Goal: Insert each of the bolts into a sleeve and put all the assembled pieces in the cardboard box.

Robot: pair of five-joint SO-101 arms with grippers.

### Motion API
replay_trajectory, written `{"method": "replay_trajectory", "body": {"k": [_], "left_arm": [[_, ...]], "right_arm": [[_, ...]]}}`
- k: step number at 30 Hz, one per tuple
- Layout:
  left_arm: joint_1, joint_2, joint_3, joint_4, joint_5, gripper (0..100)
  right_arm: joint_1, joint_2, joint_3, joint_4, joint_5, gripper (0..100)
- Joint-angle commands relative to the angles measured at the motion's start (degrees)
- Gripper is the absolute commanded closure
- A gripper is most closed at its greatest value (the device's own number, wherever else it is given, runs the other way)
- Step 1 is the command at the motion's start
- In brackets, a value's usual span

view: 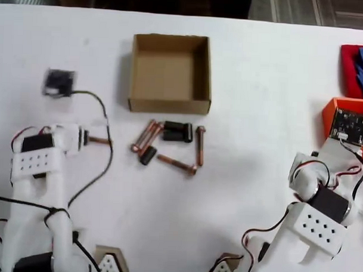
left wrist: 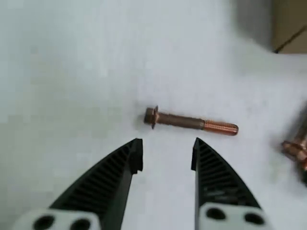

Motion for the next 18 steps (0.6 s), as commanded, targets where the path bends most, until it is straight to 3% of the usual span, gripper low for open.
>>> {"method": "replay_trajectory", "body": {"k": [1, 5, 11, 18], "left_arm": [[3.6, -1.1, -2.0, 3.7, 15.3, 82], [7.7, -1.1, -1.5, 2.9, 20.5, 80], [9.2, -1.0, 3.3, -4.9, 34.7, 57], [9.1, 1.4, 3.7, -9.9, 39.0, 70]], "right_arm": [[-0.7, -2.1, -3.3, 0.1, -0.4, 97.6], [-0.7, -2.1, -3.3, 0.1, -0.4, 97.6], [-0.7, -2.1, -3.3, 0.7, -0.4, 97.6], [-8.0, -2.1, -10.8, 6.1, -0.4, 97.6]]}}
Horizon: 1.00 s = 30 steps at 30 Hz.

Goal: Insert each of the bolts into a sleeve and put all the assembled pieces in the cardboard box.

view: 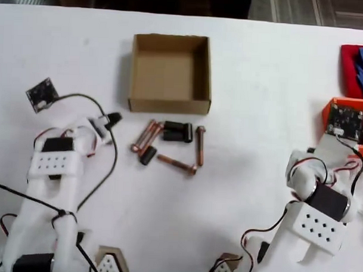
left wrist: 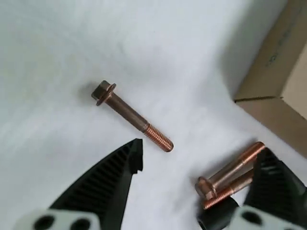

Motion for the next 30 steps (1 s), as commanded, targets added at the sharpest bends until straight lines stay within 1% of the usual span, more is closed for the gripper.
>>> {"method": "replay_trajectory", "body": {"k": [1, 4, 7, 15, 26, 27, 30], "left_arm": [[0.3, 2.6, -0.6, -1.8, 1.2, 71], [0.3, 7.4, -0.6, -1.3, 2.8, 70], [-0.4, 11.2, -1.6, -1.1, 4.1, 69], [-4.1, 17.0, -7.3, -1.1, 4.4, 69], [-4.4, 33.1, -16.4, -1.1, 7.3, 69], [-4.5, 33.9, -16.9, -0.8, 7.3, 69], [-4.5, 34.5, -19.6, 3.5, 7.3, 69]], "right_arm": [[-5.1, -2.1, -7.5, 2.7, -0.4, 97.6], [-8.8, -1.6, -11.1, 4.4, -0.4, 97.6], [-10.8, -1.6, -12.8, 5.6, -0.4, 97.6], [-11.0, -1.6, -12.7, 6.3, -0.4, 97.6], [-11.1, -1.6, -12.7, 6.3, -0.4, 97.6], [-11.1, -1.6, -12.7, 6.3, -0.4, 97.6], [-11.1, -1.6, -12.7, 6.3, -0.4, 97.6]]}}
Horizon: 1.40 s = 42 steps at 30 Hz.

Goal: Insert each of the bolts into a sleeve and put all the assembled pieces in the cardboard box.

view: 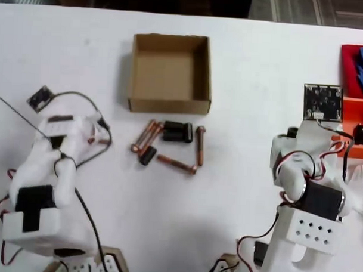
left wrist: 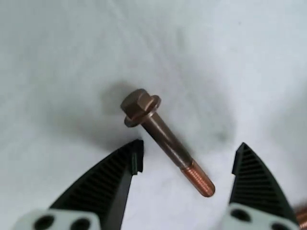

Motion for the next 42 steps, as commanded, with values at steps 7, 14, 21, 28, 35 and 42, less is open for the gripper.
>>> {"method": "replay_trajectory", "body": {"k": [7, 14, 21, 28, 35, 42], "left_arm": [[-0.6, 0.9, -6.4, 6.8, 0.2, 98], [-0.6, 0.5, -6.8, 8.5, -0.2, 97], [-0.1, 0.5, -13.2, 13.6, -19.6, 98], [-3.0, 1.0, -23.3, 22.3, -44.5, 98], [-2.7, 3.0, -23.8, 23.9, -44.8, 89], [-3.0, 9.8, -23.8, 24.1, -44.7, 81]], "right_arm": [[-0.4, -1.6, -2.8, 0.0, -0.4, 97.6], [-0.3, -1.6, -2.8, 0.0, -0.4, 97.6], [-0.3, -1.6, -2.7, 0.1, -0.4, 97.6], [-0.4, -1.6, -1.4, 0.0, -0.4, 97.6], [-8.4, -1.5, 0.6, 0.0, -0.4, 97.7], [-14.3, -1.5, -1.1, 0.0, 0.0, 97.7]]}}
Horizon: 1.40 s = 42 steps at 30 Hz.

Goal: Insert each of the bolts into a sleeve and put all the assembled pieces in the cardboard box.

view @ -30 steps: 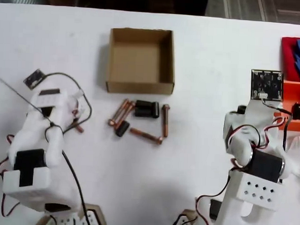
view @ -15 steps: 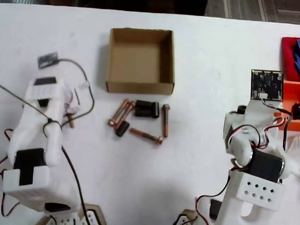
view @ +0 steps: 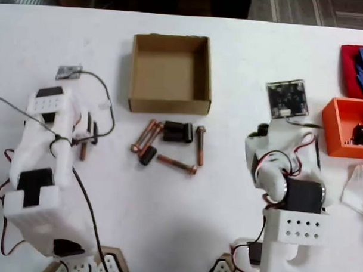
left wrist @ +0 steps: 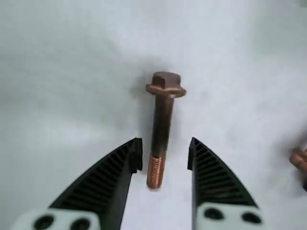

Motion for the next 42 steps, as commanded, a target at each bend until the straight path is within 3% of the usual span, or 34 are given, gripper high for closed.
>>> {"method": "replay_trajectory", "body": {"k": [1, 24, 30, 38, 42], "left_arm": [[-0.8, 0.4, -2.2, 0.4, -0.2, 81], [2.8, 14.1, -15.3, 0.4, -0.1, 81], [2.9, 14.6, -15.3, 0.4, 0.2, 98], [2.5, 13.6, -15.8, 0.8, 0.2, 97], [2.7, 8.8, -19.8, 8.0, 0.2, 97]], "right_arm": [[-1.1, -1.5, -3.2, 0.0, 0.0, 97.7], [-0.8, -1.5, -7.9, 3.5, -0.1, 97.7], [-0.9, -1.5, -7.9, 3.6, -0.1, 97.7], [-1.0, -1.3, -7.9, 3.6, 0.0, 97.7], [-1.1, 5.0, -8.1, 3.6, 0.1, 97.7]]}}
